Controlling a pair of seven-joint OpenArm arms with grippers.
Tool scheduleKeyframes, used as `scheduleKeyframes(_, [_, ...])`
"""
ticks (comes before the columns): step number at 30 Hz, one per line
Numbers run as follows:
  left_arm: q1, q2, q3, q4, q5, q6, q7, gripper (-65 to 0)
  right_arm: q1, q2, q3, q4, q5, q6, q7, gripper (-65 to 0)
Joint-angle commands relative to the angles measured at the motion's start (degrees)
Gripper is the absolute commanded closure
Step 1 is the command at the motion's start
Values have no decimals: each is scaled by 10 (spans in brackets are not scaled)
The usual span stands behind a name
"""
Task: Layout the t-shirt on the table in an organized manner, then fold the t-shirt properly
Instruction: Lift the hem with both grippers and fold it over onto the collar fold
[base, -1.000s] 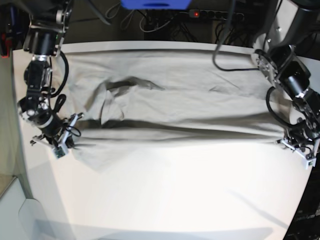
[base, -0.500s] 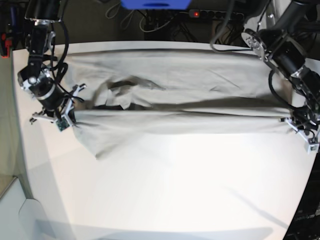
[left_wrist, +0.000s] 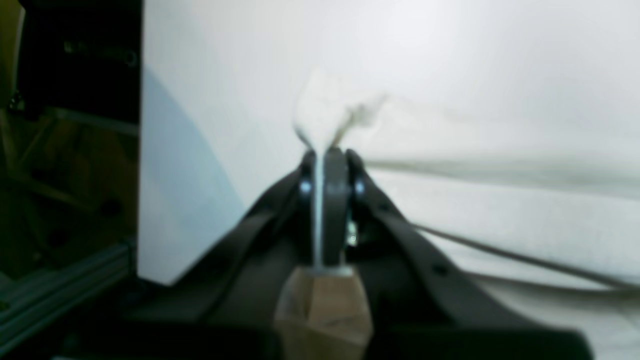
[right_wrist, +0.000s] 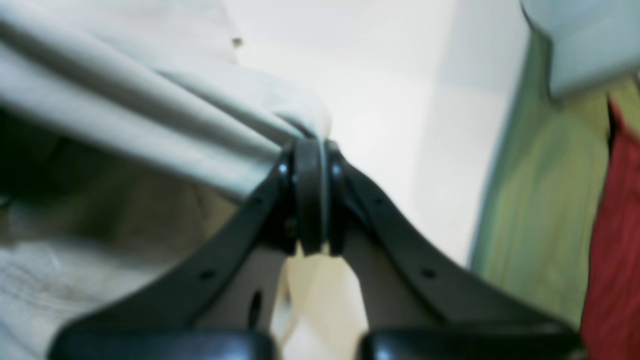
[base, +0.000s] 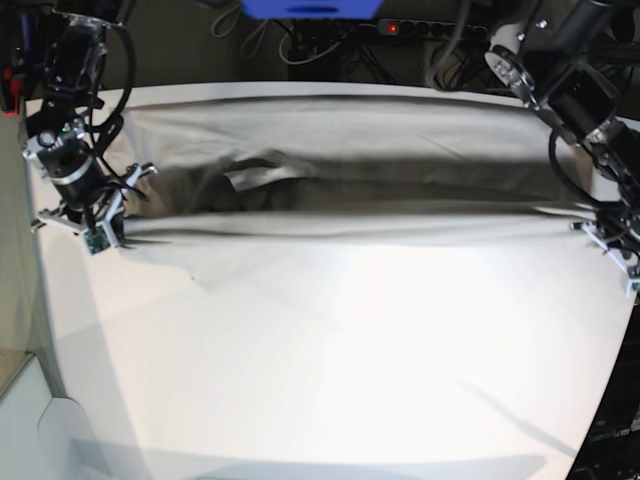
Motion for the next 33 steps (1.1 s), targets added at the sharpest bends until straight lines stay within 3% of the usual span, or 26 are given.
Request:
scheduleKeyframes(1, [-4,-15,-1,12,7,1,-6,-3,6,8,12,12,-5,4,2,-8])
scheduleKeyframes(11, [55,-15,2,12,7,1,-30,-3,-44,-22,14,12,-2,4,-9,-8])
scheduleKeyframes(18, [83,-12,2,6,7,1,-67,-3,-59,-26,-9,9,-4,4,-12,-8])
scheduleKeyframes(30, [101,-11,3,5,11,1,-68,-5,-74,-26,-22,9,-5,4,-13,-10])
scheduleKeyframes(33, [102,-11,3,5,11,1,-65,-20,-78,-23,-27,9,-5,4,-13,-60])
